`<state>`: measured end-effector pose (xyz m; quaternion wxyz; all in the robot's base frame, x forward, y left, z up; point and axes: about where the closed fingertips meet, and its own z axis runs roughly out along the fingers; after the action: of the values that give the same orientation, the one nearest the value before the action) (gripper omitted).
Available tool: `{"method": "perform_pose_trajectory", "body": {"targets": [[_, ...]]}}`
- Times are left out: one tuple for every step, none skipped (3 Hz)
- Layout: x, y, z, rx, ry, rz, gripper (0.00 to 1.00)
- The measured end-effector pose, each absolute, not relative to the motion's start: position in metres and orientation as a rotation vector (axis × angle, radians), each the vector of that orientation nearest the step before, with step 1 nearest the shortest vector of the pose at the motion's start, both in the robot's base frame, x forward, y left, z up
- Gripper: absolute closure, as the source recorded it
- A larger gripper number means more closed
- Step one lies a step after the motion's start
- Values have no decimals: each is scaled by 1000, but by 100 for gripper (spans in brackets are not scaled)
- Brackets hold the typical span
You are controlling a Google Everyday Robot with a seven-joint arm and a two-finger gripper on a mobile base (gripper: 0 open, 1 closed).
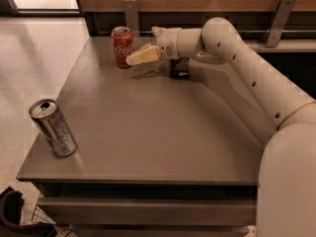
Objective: Move coke can near redbull can
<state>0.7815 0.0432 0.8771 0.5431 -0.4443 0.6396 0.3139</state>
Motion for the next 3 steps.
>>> {"method": "perform_pose_trajectory", "body": {"targets": [[783,60,881,-1031,1475,791,0],[779,77,888,-1027,1434,824,0],[776,91,890,-1035,1413,847,26]]}}
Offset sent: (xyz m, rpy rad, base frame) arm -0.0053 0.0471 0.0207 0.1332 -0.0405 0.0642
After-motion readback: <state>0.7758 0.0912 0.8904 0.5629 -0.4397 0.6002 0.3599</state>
